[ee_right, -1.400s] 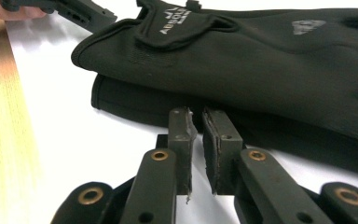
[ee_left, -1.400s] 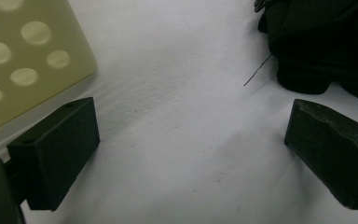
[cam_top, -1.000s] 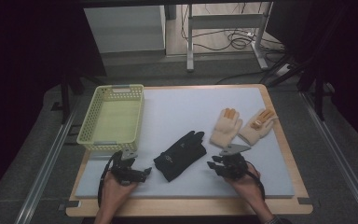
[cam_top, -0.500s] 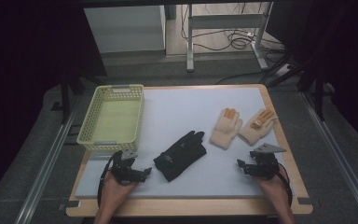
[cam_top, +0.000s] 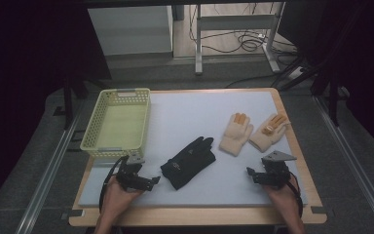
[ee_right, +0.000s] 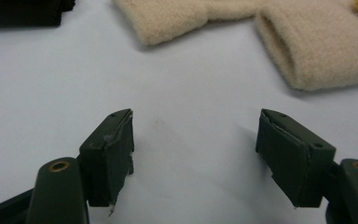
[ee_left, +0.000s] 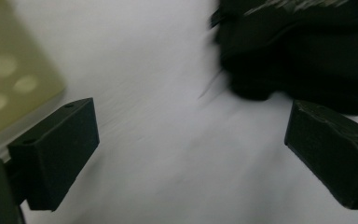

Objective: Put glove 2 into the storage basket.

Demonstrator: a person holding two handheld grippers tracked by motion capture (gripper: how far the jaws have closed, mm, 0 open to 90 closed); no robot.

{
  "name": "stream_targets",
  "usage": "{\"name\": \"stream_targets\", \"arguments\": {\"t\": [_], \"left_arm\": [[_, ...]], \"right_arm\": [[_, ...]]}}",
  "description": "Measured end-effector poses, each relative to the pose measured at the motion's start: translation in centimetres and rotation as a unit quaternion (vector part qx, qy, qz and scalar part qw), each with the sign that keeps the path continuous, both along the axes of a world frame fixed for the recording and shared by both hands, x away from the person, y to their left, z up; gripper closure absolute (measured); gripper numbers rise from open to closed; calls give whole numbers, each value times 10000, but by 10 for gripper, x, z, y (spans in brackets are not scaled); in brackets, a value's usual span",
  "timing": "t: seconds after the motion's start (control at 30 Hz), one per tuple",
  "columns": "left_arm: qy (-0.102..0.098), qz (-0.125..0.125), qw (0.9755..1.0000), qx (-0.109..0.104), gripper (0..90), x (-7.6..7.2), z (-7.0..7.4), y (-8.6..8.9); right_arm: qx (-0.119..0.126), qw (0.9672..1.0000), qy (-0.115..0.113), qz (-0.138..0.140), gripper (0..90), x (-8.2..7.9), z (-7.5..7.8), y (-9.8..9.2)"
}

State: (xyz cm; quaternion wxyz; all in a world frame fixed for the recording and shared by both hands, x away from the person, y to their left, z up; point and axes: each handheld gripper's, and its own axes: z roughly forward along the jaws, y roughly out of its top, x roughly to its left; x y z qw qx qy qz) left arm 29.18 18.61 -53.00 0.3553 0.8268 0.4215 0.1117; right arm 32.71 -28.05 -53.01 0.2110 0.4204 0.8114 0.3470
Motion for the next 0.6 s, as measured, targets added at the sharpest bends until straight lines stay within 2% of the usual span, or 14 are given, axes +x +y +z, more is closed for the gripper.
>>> {"name": "stream_targets", "arguments": {"t": [0.1, 0.17, 0.2, 0.4, 0.6], "left_arm": [[55, -263, 9995, -143, 16, 2, 12, -10], [112, -539, 9981, -288, 7, 8, 20, -23], [137, -617, 9976, -292, 1, 11, 23, -29], [201, -902, 9957, -90, 0, 31, 32, -64], [365, -1048, 9936, 204, 0, 56, 24, -97]], "right_arm": [[1, 10000, 1, -1, 272, 0, 0, 0], [2, 10000, 2, 3, 272, 0, 0, 0], [2, 10000, 2, 4, 271, 0, 0, 0], [8, 10000, 4, 8, 269, 0, 0, 0], [9, 10000, 4, 16, 265, 0, 0, 0]]}}
